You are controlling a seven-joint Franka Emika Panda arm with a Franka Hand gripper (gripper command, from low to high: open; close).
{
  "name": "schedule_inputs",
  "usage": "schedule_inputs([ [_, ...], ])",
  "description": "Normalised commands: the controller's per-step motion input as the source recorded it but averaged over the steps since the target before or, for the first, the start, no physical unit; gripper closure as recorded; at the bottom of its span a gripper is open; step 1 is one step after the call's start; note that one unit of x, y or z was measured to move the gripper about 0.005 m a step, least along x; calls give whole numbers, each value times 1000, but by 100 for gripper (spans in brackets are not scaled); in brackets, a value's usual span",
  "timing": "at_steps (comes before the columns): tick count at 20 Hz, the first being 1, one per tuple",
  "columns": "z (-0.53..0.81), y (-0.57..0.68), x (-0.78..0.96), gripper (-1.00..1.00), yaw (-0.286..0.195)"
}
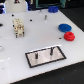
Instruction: Insert the blue gear onto the right peg, followed by the red gear
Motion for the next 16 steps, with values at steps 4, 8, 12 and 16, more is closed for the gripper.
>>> schedule_inputs([
  [4,-8,657,-507,-100,0],
  [8,10,706,-459,-100,0],
  [12,-59,675,-416,-100,0],
  [16,-143,671,-352,-100,0],
])
